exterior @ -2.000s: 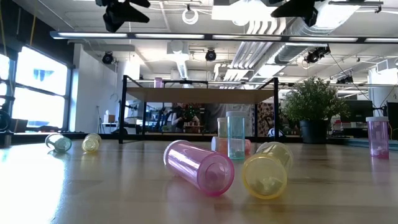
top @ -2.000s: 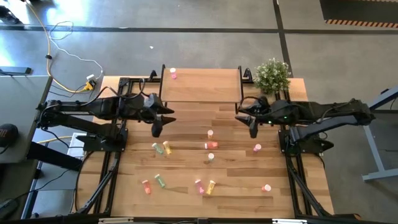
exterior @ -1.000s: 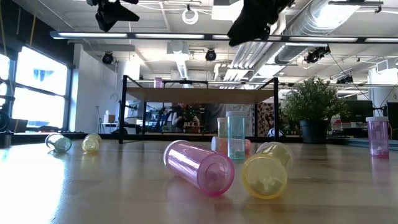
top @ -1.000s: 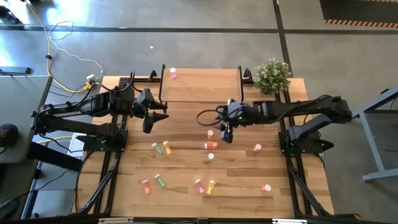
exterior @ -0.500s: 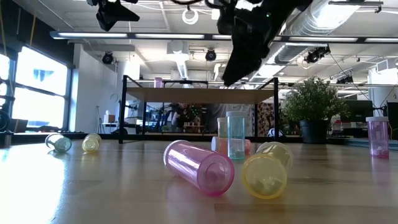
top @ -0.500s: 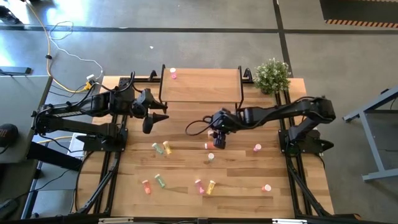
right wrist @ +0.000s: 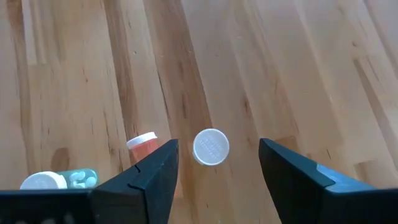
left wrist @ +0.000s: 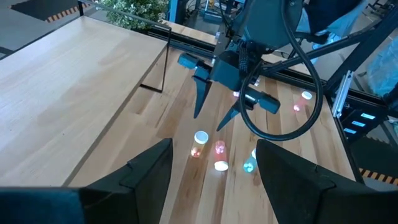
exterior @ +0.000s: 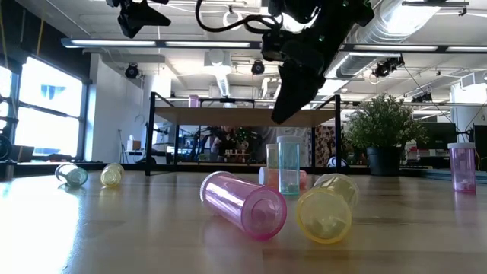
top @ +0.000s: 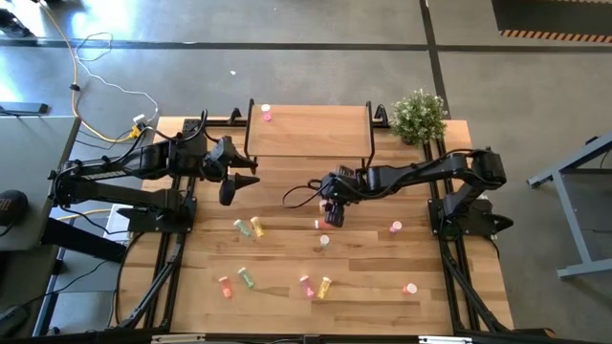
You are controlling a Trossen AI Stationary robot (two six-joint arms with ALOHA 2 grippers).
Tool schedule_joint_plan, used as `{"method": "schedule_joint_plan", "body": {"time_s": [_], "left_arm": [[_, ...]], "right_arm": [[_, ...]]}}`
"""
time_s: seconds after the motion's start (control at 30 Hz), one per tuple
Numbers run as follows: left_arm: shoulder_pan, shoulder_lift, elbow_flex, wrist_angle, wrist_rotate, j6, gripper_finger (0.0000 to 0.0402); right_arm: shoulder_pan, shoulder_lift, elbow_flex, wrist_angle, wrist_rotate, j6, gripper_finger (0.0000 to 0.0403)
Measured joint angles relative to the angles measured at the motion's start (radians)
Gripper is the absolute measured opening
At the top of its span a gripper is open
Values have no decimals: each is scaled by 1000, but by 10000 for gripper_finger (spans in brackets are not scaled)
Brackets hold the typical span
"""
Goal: Pick and place medicine bottles onto shelf by color
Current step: Put the top yellow pill bottle on the shelf
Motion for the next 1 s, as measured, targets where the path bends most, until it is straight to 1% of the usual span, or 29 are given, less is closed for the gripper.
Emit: {"method": "schedule_joint_plan", "body": {"time_s": [0.13, 0.23, 0.67, 0.77, 0.87, 1.0], "left_arm": [[0, 0, 0, 0, 0, 0, 223], [0, 0, 0, 0, 0, 0, 223], [0, 0, 0, 0, -3, 26, 223], [0, 0, 0, 0, -4, 28, 223], [0, 0, 0, 0, -4, 34, 223], [0, 0, 0, 0, -4, 34, 223]], "right_arm": [[-8, 26, 0, 4, -11, -11, 224], [-11, 54, 0, 3, -39, -14, 225], [-16, 120, 0, 66, -43, -40, 224], [-23, 124, 0, 66, -40, -41, 218], [-30, 137, -1, 53, -64, -41, 205], [-31, 141, -1, 70, -70, -41, 189]]}}
